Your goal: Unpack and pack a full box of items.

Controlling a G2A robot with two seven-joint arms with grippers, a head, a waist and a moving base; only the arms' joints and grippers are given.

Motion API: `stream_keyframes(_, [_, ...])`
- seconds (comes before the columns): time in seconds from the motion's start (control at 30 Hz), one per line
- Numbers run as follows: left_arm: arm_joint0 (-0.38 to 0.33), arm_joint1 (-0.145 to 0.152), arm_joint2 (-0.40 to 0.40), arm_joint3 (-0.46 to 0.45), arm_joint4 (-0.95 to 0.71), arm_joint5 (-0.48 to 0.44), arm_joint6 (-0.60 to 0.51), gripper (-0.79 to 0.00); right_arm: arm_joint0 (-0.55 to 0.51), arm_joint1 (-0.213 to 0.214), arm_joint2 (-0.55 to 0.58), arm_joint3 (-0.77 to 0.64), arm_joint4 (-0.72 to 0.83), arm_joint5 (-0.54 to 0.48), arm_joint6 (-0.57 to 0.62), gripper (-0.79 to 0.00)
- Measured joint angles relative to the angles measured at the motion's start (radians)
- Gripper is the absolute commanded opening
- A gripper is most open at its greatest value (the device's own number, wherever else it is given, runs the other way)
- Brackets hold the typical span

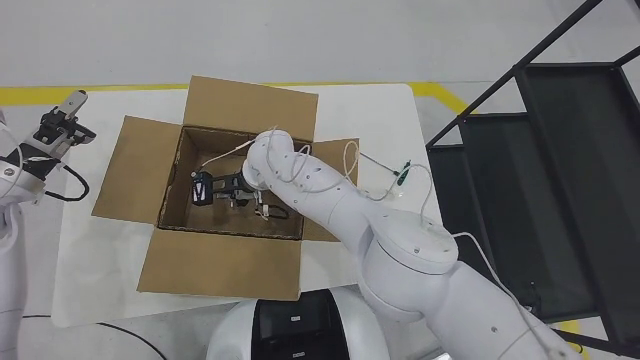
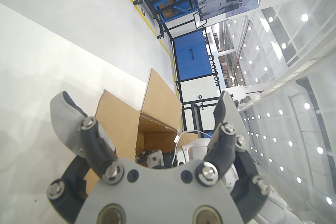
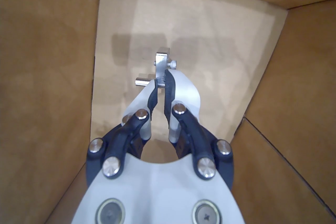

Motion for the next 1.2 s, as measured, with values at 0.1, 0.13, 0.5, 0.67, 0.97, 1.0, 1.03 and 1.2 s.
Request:
stream_keyframes(0.1, [0.0,0.0,0.0,0.0,0.0,0.0,0.0,0.0,0.0,0.015,0.009,-0.015,0.0,-0.001,0.009,-0.785])
stream_keyframes(0.13, [0.0,0.0,0.0,0.0,0.0,0.0,0.0,0.0,0.0,0.02,0.013,-0.022,0.001,0.0,0.009,-0.785])
stream_keyframes(0.5, [0.0,0.0,0.0,0.0,0.0,0.0,0.0,0.0,-0.028,0.119,0.051,-0.179,-0.057,-0.039,-0.073,-0.785])
stream_keyframes(0.67, [0.0,0.0,0.0,0.0,0.0,0.0,0.0,0.0,-0.064,0.187,0.094,-0.299,-0.088,-0.035,-0.096,-0.785])
stream_keyframes(0.97, [0.0,0.0,0.0,0.0,0.0,0.0,0.0,0.0,-0.275,0.37,0.275,-0.791,-0.146,-0.078,0.053,-0.785])
stream_keyframes(1.0, [0.0,0.0,0.0,0.0,0.0,0.0,0.0,0.0,-0.323,0.396,0.311,-0.882,-0.149,-0.088,0.099,-0.785])
stream_keyframes(1.03, [0.0,0.0,0.0,0.0,0.0,0.0,0.0,0.0,-0.361,0.414,0.34,-0.951,-0.15,-0.09,0.134,-0.785])
stream_keyframes(1.2, [0.0,0.0,0.0,0.0,0.0,0.0,0.0,0.0,-0.578,0.491,0.496,-1.312,-0.166,-0.084,0.262,-0.785])
